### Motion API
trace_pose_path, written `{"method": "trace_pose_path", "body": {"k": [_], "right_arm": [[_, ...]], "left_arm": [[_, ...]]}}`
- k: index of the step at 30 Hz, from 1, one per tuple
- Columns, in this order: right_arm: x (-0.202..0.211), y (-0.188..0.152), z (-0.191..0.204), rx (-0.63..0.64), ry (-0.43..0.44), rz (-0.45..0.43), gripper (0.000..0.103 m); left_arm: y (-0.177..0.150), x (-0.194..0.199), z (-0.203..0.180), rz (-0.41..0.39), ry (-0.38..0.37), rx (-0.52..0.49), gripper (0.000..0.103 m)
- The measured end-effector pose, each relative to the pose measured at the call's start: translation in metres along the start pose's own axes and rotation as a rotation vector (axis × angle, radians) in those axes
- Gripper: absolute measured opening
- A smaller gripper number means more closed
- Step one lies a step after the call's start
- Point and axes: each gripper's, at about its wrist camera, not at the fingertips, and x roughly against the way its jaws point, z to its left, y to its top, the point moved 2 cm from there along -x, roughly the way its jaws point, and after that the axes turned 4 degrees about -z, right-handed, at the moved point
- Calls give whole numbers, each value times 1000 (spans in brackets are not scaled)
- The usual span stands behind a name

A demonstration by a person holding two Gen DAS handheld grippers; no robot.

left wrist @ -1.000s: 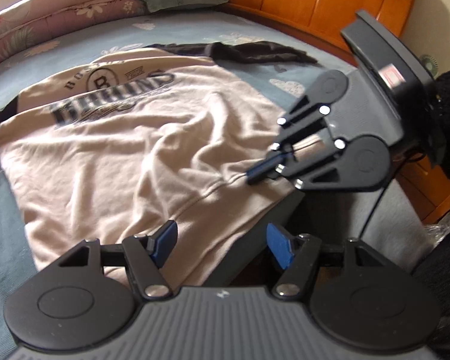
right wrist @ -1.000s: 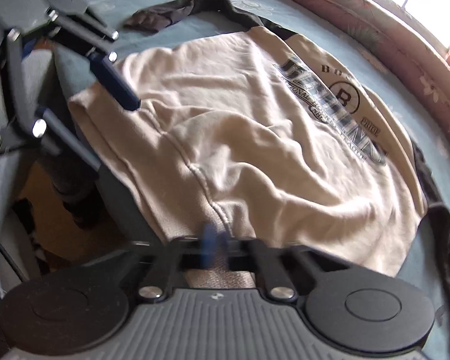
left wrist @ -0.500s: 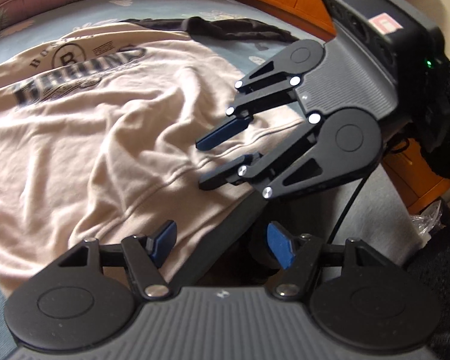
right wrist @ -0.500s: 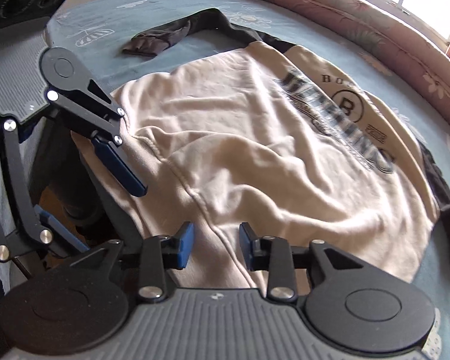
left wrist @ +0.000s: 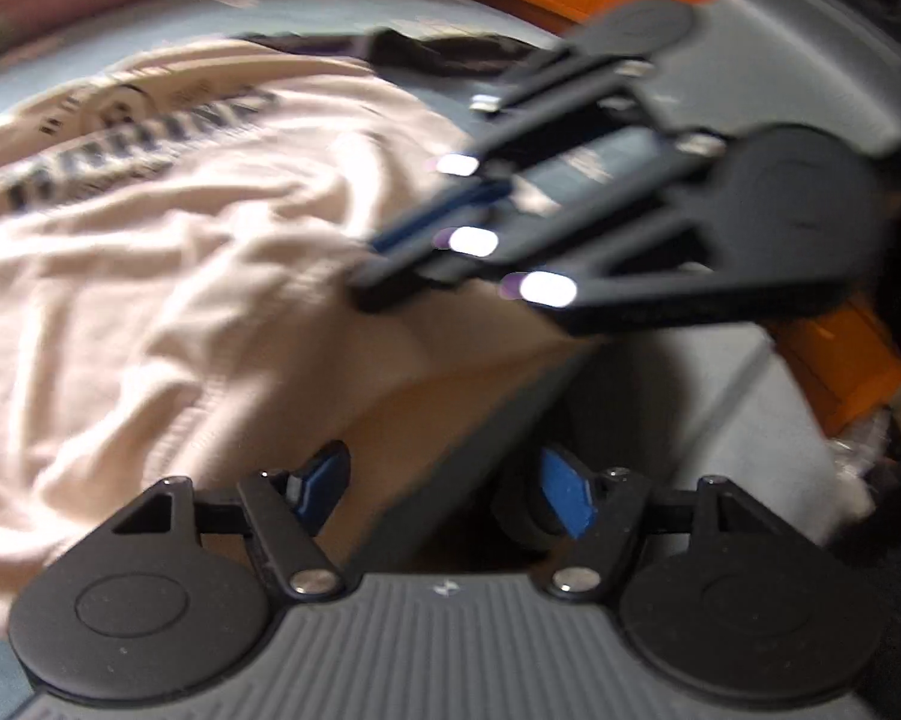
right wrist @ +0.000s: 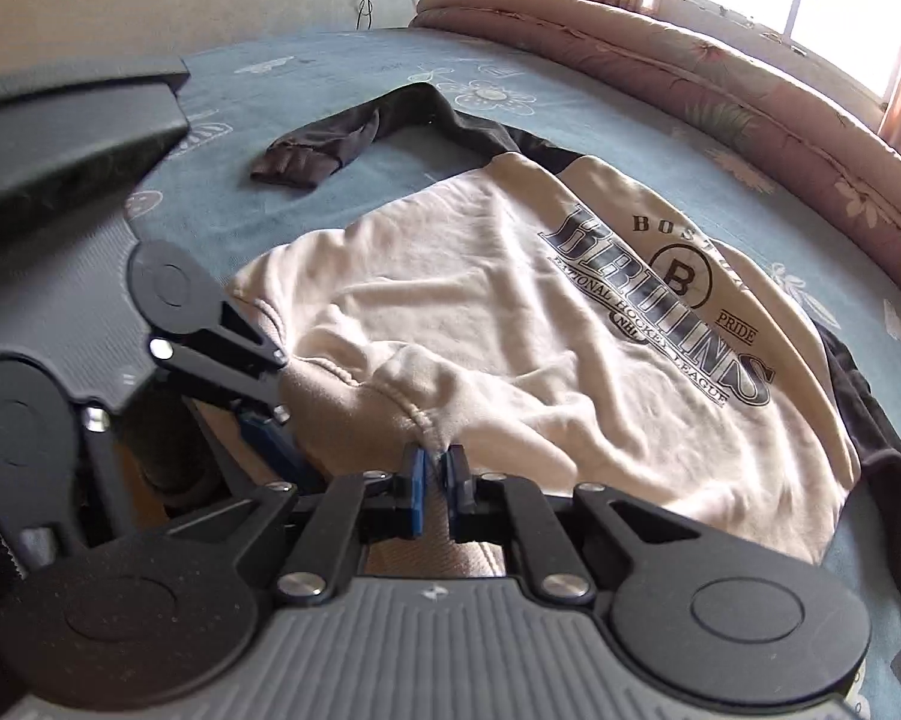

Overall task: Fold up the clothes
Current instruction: 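Grasp the beige hem with the right tool and lift it toward the collar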

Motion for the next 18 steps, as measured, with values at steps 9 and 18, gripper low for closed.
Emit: {"method": "trace_pose_path", "body": {"k": [9,18], "right_arm": [[27,-9,27,76,52,-4,16],[-8,-31,44,123,95,116,23]], "left_arm": [[13,23,23,-49,41,-15,71],[12,42,50,-80,76,63,72]]}}
